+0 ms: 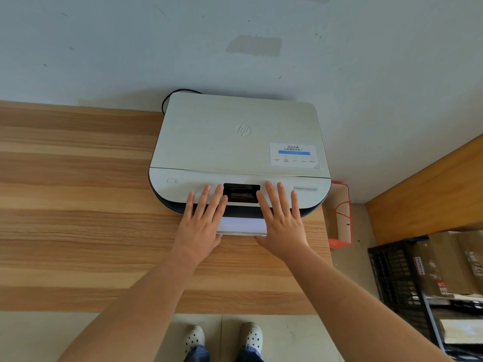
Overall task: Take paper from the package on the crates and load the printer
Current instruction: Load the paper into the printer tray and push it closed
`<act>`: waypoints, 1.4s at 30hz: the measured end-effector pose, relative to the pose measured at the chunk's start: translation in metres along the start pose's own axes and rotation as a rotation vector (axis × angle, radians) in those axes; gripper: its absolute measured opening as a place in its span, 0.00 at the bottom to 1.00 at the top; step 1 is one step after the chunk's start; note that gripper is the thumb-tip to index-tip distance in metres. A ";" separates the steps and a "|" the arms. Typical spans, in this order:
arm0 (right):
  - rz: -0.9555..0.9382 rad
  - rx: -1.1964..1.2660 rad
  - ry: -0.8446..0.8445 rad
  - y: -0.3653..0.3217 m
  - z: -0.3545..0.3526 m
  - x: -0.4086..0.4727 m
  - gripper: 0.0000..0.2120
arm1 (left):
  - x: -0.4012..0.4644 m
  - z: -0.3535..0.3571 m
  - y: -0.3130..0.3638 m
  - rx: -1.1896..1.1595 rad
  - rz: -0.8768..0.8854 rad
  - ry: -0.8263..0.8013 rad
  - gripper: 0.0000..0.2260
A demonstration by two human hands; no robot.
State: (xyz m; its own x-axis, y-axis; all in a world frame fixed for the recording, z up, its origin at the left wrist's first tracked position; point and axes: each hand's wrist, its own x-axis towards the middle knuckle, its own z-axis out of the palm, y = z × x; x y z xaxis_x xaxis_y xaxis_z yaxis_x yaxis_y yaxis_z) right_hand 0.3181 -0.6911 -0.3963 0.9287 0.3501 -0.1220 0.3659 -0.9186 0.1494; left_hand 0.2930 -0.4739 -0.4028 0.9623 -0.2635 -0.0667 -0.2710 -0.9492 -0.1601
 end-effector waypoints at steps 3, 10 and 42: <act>0.023 0.003 0.002 0.000 0.002 0.003 0.58 | 0.005 0.003 -0.004 -0.028 -0.018 0.003 0.47; 0.035 0.043 0.036 0.003 0.008 0.009 0.57 | 0.011 0.012 -0.008 -0.035 -0.008 -0.003 0.43; 0.042 0.055 0.303 0.006 0.045 0.026 0.48 | 0.020 0.038 -0.008 -0.027 -0.045 0.128 0.47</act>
State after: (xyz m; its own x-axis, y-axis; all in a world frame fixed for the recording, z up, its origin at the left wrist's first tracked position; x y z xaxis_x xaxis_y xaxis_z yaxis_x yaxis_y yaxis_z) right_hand 0.3419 -0.6953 -0.4424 0.9217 0.3426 0.1822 0.3306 -0.9391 0.0935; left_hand 0.3134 -0.4649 -0.4403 0.9687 -0.2390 0.0666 -0.2287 -0.9643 -0.1337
